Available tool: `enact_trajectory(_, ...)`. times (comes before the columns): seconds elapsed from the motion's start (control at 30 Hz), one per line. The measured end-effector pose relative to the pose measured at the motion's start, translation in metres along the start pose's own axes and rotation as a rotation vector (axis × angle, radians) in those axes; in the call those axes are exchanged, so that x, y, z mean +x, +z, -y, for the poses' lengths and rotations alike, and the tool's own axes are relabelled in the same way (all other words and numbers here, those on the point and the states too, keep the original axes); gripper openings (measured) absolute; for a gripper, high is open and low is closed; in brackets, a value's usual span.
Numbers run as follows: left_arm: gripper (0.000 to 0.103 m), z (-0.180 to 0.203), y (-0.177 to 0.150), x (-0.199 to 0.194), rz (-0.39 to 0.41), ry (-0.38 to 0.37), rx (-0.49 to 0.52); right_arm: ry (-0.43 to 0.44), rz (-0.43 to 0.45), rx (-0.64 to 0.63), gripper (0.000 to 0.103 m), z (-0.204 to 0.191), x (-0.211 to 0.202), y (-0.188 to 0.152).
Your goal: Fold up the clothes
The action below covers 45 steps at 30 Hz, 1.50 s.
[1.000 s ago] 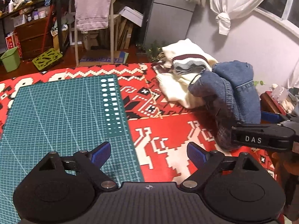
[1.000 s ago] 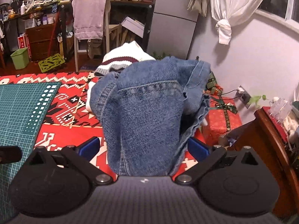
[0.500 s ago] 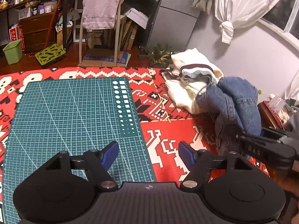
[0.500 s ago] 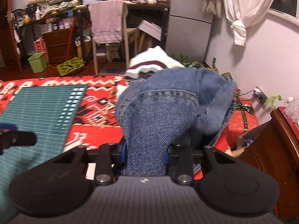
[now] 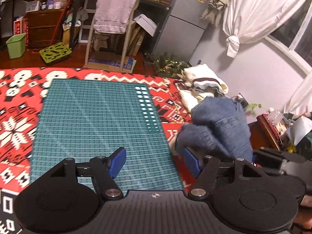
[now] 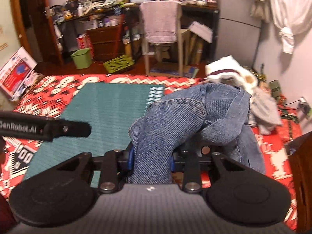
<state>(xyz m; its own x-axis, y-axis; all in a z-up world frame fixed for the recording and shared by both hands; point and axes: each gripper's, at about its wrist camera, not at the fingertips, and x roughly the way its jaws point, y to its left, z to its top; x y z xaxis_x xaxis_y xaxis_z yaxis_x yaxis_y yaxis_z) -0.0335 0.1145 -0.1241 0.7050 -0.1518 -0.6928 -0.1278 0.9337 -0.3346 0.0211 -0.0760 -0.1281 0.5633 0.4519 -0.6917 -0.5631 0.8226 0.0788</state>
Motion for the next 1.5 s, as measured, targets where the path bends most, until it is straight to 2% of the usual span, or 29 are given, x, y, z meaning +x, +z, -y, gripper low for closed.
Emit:
enact_trajectory(0.27, 0.064, -0.046, -0.008, -0.031, -0.001, 0.051, -0.069, 0.104, -0.037, -0.078, 0.035, -0.079, 0.010, -0.007)
enact_trajectory(0.47, 0.064, -0.069, -0.010, -0.048, 0.006, 0.073, -0.104, 0.172, -0.050, -0.113, 0.035, -0.121, 0.028, 0.000)
enact_trajectory(0.57, 0.064, -0.076, -0.011, -0.050, 0.006, 0.075, -0.122, 0.178, -0.067, -0.129, 0.036, -0.128, 0.038, -0.001)
enact_trajectory(0.77, 0.064, -0.078, -0.015, -0.046, -0.024, 0.064, -0.134, 0.189, -0.060, -0.130, 0.048, -0.119, 0.026, -0.005)
enact_trajectory(0.9, 0.064, -0.071, -0.014, -0.043, -0.037, 0.041, -0.135, 0.166, -0.015, -0.162, 0.070, -0.104, 0.002, -0.007)
enact_trajectory(0.93, 0.064, -0.069, -0.013, -0.043, -0.037, 0.039, -0.130, 0.160, -0.008, -0.163, 0.072, -0.101, -0.005, -0.008)
enact_trajectory(1.1, 0.067, -0.058, -0.015, -0.029, -0.061, 0.034, -0.098, 0.143, -0.005, -0.097, 0.072, -0.067, -0.028, -0.010)
enact_trajectory(1.2, 0.067, -0.051, -0.018, -0.017, -0.083, 0.046, -0.074, 0.104, 0.001, -0.058, 0.073, -0.042, -0.034, -0.017)
enact_trajectory(1.37, 0.067, -0.045, -0.024, 0.002, -0.116, 0.073, -0.051, 0.034, -0.026, 0.008, 0.074, 0.000, -0.032, -0.037)
enact_trajectory(1.5, 0.064, -0.043, -0.031, 0.018, -0.149, 0.101, -0.044, -0.024, -0.044, -0.016, 0.077, 0.022, -0.016, -0.059)
